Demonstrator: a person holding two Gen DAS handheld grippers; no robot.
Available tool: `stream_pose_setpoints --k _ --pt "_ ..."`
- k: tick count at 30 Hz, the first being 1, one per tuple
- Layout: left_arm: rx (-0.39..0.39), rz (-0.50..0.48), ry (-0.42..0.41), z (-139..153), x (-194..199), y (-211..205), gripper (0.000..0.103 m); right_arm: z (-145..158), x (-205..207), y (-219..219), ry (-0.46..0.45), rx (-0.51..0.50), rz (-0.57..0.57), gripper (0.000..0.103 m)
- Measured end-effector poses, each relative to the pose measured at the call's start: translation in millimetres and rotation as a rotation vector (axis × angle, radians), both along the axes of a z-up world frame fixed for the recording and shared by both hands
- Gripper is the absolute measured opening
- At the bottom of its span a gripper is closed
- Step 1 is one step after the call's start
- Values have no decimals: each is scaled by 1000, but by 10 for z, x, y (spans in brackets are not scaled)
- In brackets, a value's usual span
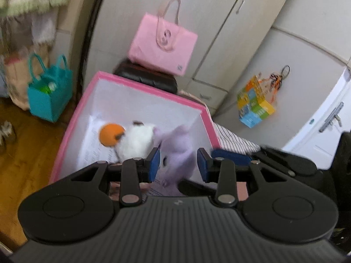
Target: Organize soft objects
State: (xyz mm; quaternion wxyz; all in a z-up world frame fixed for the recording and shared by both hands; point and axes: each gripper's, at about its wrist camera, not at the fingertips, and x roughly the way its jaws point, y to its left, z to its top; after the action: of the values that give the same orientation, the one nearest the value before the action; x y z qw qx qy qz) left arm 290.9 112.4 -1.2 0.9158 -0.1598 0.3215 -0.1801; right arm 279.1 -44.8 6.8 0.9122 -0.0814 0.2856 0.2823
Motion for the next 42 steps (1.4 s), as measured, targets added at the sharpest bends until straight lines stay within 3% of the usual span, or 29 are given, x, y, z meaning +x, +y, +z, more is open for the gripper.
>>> stream_pose_setpoints --k 4,10,15,21,23,25,29,35,42 --pt "50 45 -57 88 -169 27 38 17 -188 -167 39 108 10 70" --pt "69 91 -58 103 -281 44 40 -38 -326 -268 51 156 -37 71" --pt "106 151 -110 142 -525 82 43 -13 -481 -396 53 216 -59 71" --pt "150 148 -88 210 -700 2 43 74 -757 -604 21 275 -137 71" --pt "164 133 -114 297 -795 -40 44 120 -848 -673 -2 281 -169 71" --pt "179 126 -158 392 -943 -82 52 164 -939 -738 -16 274 -184 71" --pt "179 107 -205 476 -1225 -167 54 258 -1155 -817 -66 216 -219 75" --pt "193 79 -278 427 -1608 -334 56 302 -1511 -974 -123 200 -252 79" --pt "213 78 -347 298 -1868 -495 71 198 -1798 -1127 -143 201 -315 88"
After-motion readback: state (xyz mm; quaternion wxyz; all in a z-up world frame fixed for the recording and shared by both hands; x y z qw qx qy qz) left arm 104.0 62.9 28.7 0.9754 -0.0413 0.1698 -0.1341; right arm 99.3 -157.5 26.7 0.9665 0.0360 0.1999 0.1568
